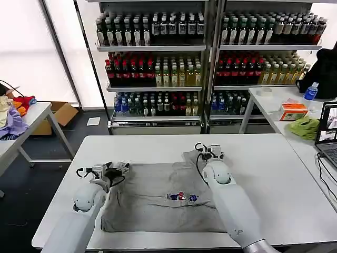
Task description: Fold and organize the clothes.
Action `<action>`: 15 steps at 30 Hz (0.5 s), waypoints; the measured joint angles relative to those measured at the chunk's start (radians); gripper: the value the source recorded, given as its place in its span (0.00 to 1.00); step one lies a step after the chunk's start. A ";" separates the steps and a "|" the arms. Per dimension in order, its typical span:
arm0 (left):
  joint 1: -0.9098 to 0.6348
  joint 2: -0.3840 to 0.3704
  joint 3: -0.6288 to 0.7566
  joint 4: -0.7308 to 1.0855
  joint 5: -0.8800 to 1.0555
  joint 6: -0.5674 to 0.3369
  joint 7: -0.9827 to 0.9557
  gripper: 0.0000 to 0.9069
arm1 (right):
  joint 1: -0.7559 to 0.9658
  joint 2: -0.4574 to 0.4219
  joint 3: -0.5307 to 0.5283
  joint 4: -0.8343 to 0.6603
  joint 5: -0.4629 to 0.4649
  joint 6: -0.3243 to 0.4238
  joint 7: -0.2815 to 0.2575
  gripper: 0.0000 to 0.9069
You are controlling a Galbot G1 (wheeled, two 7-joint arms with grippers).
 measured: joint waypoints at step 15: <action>0.019 -0.017 0.012 -0.020 -0.009 0.002 0.003 0.01 | -0.046 -0.013 0.016 0.031 -0.008 0.001 -0.002 0.00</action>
